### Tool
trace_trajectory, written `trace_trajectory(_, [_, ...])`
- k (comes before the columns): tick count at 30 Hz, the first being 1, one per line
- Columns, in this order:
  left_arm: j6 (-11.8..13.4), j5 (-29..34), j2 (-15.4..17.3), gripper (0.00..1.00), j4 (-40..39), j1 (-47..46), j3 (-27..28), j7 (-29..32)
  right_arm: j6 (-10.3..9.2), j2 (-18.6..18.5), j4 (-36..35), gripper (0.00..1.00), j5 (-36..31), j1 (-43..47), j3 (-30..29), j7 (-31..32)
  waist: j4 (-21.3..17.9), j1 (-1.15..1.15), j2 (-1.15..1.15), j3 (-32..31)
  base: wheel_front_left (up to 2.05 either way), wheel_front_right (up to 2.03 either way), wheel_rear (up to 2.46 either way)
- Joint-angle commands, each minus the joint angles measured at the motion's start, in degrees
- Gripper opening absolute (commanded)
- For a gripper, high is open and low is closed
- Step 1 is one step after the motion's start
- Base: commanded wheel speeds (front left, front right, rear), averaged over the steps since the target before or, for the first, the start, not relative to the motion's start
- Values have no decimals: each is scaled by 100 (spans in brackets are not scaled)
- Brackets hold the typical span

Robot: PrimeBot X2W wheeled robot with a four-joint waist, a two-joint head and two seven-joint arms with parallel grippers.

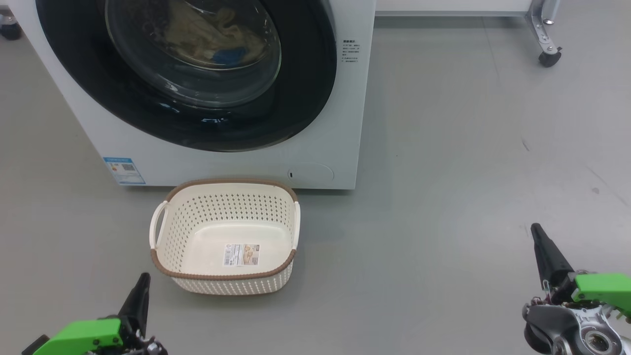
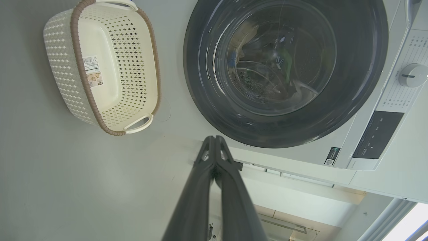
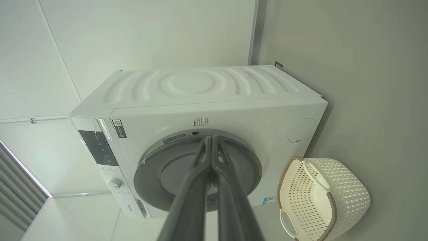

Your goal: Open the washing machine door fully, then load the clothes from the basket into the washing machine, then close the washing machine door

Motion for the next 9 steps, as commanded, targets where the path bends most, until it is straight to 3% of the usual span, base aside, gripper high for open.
trace_trajectory(1, [-41, 70, 49, 0, -156, -287, 231, 32, 20, -44, -178, 0, -21, -314, 97, 45, 0, 0, 0, 0, 0, 0, 0])
trace_trajectory(9, [-41, 75, 45, 0, -156, -287, 236, 36, 20, -39, -178, 0, -26, -315, 91, 50, 0, 0, 0, 0, 0, 0, 0])
